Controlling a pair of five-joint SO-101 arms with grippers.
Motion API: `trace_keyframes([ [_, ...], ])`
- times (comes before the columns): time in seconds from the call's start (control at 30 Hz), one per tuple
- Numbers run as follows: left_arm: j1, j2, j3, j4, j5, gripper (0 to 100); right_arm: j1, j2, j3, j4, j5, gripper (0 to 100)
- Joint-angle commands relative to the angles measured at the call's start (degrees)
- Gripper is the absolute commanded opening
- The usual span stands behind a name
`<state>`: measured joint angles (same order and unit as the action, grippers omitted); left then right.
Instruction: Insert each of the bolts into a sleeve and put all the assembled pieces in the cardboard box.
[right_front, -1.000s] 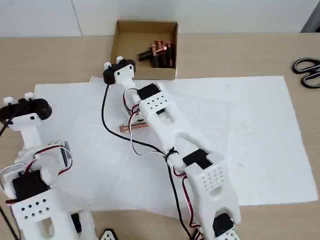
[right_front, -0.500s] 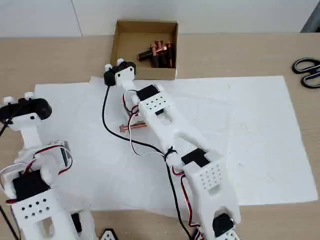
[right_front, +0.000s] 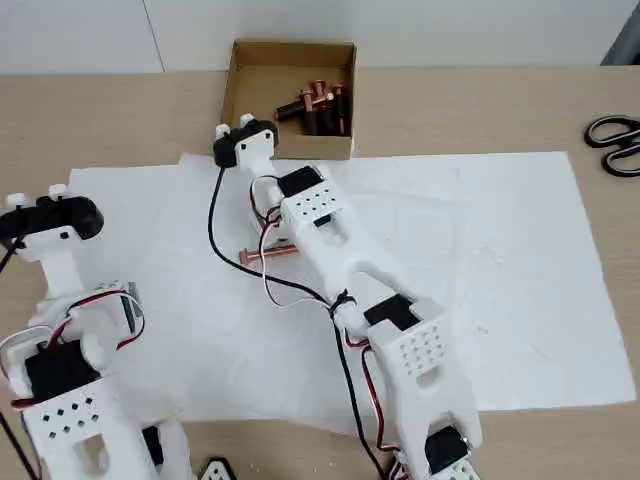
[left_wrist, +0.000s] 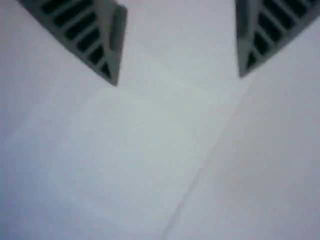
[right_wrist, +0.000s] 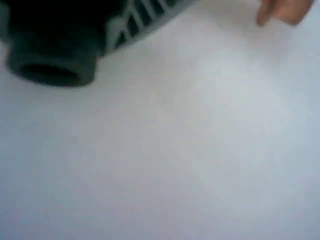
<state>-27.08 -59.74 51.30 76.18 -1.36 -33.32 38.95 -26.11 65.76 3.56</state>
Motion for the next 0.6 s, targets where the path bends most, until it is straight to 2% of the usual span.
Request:
trace_keyframes([
  [0.0,0.35,-0.79,-0.13,-1.14,0.09,15,1.54,-6.20,-5.45,5.85,-0.70,0.4],
  [0.3,0.35,-0.53,-0.13,-1.05,0.09,15,9.80,-19.47,-10.02,21.76,-0.62,0.4],
  [0.57,0.35,-0.44,-0.13,-1.05,0.09,15,19.30,-23.43,-9.67,33.45,-0.70,0.4],
])
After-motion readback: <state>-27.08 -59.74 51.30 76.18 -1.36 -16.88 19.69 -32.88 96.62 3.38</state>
